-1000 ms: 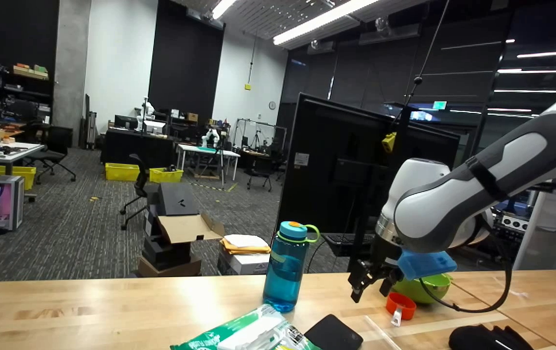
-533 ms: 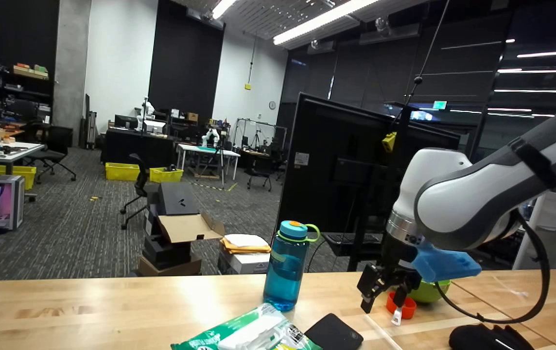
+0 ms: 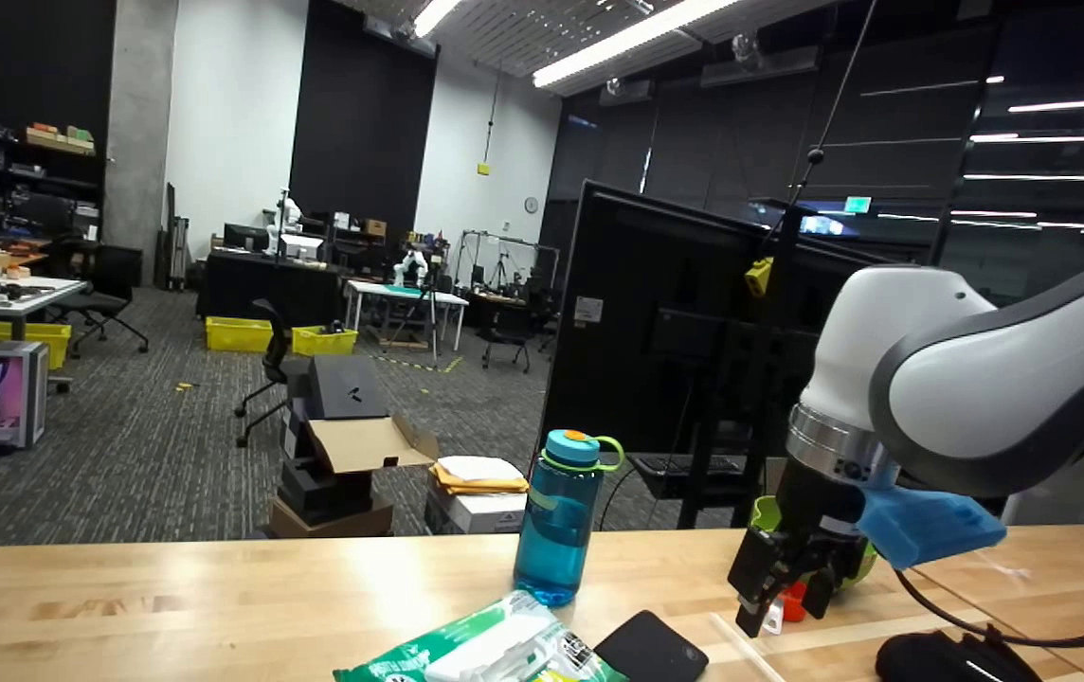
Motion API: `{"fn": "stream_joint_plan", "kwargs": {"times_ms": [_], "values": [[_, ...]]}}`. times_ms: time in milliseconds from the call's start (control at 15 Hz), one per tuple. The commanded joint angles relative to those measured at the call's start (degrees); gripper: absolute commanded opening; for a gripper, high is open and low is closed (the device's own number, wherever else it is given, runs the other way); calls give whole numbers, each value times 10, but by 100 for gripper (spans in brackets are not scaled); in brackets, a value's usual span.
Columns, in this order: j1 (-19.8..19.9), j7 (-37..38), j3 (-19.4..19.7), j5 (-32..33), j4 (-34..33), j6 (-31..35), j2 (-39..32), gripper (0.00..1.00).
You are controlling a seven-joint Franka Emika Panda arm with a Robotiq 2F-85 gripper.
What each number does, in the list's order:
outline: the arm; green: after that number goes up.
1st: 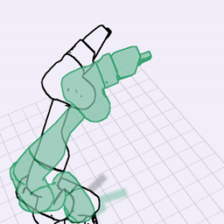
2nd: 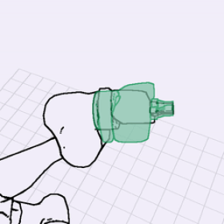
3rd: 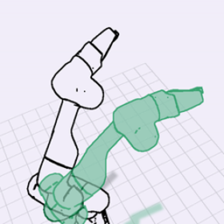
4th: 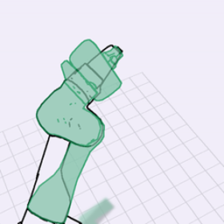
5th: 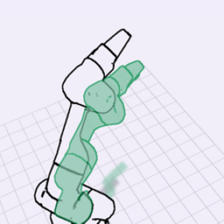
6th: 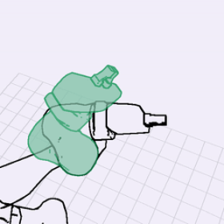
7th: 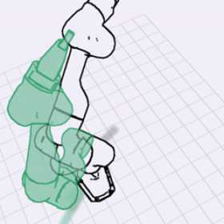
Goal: Use the straw to stir the contents of the green bowl
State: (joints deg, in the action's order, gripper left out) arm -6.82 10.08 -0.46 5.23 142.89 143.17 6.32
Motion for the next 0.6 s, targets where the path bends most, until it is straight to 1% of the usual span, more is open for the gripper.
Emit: {"fn": "stream_joint_plan", "kwargs": {"times_ms": [0,133,333,400,533], "values": [[17,15,-26,22,51,-15,74,100],[19,16,-37,21,69,-15,93,100],[17,45,-64,25,100,2,117,100],[19,11,-50,1,69,-6,82,100],[17,25,-62,3,82,-5,94,100]]}}
